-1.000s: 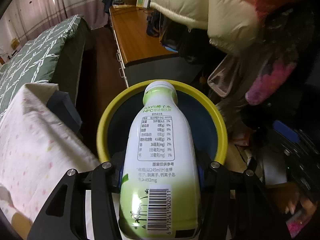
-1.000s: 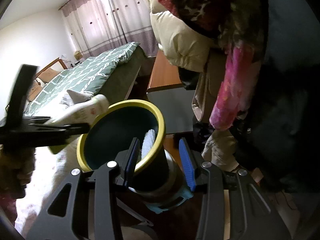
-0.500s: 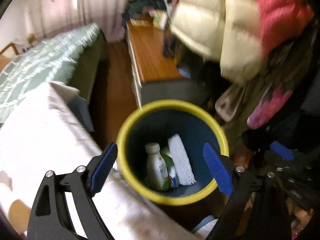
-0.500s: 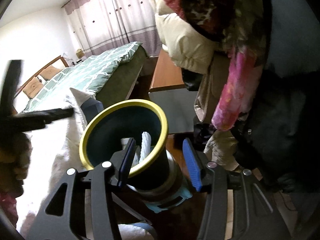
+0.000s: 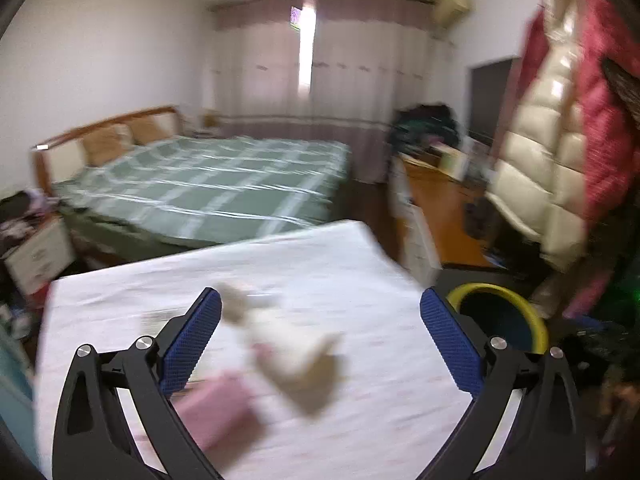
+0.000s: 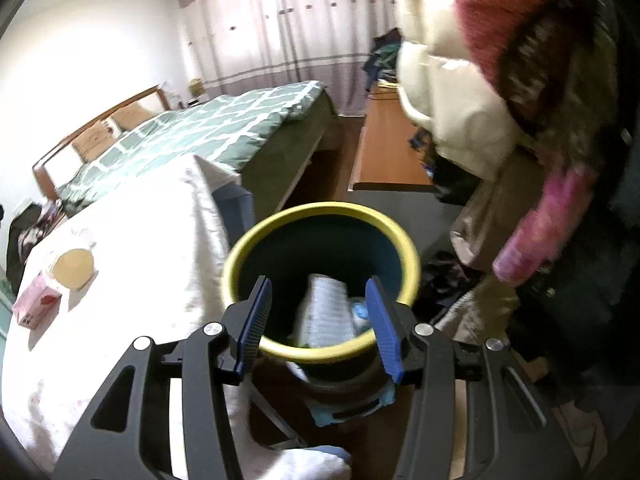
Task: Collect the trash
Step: 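Move both tools back over the table, then grasp the white paper cup with the right gripper and carry it toward the bin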
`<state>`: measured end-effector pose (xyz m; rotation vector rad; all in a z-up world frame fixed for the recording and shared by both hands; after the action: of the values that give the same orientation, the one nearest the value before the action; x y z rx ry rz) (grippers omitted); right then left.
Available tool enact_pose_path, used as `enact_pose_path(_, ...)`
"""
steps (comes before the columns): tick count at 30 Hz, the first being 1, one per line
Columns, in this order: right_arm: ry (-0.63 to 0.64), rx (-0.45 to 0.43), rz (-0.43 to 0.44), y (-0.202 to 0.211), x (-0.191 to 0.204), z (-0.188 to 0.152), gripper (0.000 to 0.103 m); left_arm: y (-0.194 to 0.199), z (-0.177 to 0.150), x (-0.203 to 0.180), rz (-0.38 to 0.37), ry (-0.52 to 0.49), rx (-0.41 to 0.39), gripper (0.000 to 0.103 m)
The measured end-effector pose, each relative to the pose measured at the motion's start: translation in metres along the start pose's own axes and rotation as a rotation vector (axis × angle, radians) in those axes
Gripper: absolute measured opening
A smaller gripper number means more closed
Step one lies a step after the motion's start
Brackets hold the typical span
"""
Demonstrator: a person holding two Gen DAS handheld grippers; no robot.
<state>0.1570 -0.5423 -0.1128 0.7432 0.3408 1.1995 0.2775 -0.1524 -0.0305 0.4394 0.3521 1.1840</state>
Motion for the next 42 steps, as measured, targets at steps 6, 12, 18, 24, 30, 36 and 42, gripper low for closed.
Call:
enact_pose_path(6, 0.103, 0.025, 0.065, -0.011, 0.061, 0.008, 0.047, 0.019, -0.031, 0.115, 0.179, 0.166, -0.034, 0.098)
enact_pose_path(12, 0.203, 0.053, 0.164, -0.023, 0.131, 0.018, 0.047, 0.016, -0.069, 0.203, 0.319, 0.301, -0.055, 0.098)
enact_pose_path(18, 0.277, 0.106, 0.299, -0.038, 0.194, 0.023, 0.047, 0.014, -0.088, 0.233, 0.296, 0.405, -0.032, 0.098)
enact_pose_path(24, 0.364, 0.138, 0.39, -0.047, 0.249, 0.018, 0.047, 0.024, -0.09, 0.227, 0.299, 0.419, -0.064, 0.098)
enact_pose_path(30, 0.414, 0.182, 0.475, -0.056, 0.294, 0.007, 0.047, 0.031, -0.088, 0.22, 0.296, 0.428, -0.076, 0.098)
enact_pose_path(36, 0.45, 0.258, 0.52, -0.078, 0.329, -0.005, 0.031, 0.037, -0.086, 0.215, 0.315, 0.409, -0.096, 0.098)
enact_pose_path(42, 0.403, 0.284, 0.531, -0.099, 0.343, 0.0, 0.029, 0.037, -0.086, 0.212, 0.311, 0.403, -0.089, 0.098)
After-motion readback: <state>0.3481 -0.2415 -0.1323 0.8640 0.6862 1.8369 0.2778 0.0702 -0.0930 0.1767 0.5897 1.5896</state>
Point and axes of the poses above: each gripper's, at about its wrist camera, not at the fingertips, and y roughly against the way its jaws point, x to its left, z to its top, the point moved 1 cm from there along -y, roughly the way its jaws point, and after that the axes turned 2 degrees about x, right-handed, at the moved point
